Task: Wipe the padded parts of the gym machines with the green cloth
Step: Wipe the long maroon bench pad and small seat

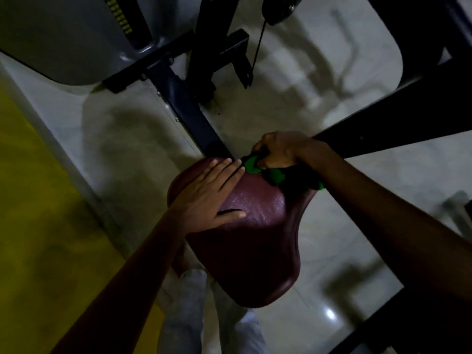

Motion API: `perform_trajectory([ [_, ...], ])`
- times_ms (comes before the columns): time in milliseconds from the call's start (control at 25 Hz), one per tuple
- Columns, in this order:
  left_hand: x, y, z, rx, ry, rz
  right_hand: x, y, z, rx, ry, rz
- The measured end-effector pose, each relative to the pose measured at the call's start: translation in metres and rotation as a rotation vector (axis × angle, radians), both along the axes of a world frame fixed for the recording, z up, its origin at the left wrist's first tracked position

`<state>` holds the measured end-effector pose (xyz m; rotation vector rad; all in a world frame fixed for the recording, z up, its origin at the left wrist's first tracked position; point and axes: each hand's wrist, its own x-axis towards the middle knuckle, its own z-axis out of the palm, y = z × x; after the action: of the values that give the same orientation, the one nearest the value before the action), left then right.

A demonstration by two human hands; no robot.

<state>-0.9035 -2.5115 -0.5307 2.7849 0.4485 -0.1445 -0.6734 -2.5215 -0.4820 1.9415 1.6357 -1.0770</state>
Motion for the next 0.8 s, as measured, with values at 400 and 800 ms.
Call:
perform_trajectory([
  [400, 0.016, 0.007, 0.009, 0.061, -0.020, -0.126, 0.040, -0.055, 0.006, 0.220, -0.056, -0.360],
  [800, 0.035, 0.009, 0.007, -0.008, -0.061, -0.369, 0.004, -0.129, -0.003, 0.523, 0.008, -1.490],
])
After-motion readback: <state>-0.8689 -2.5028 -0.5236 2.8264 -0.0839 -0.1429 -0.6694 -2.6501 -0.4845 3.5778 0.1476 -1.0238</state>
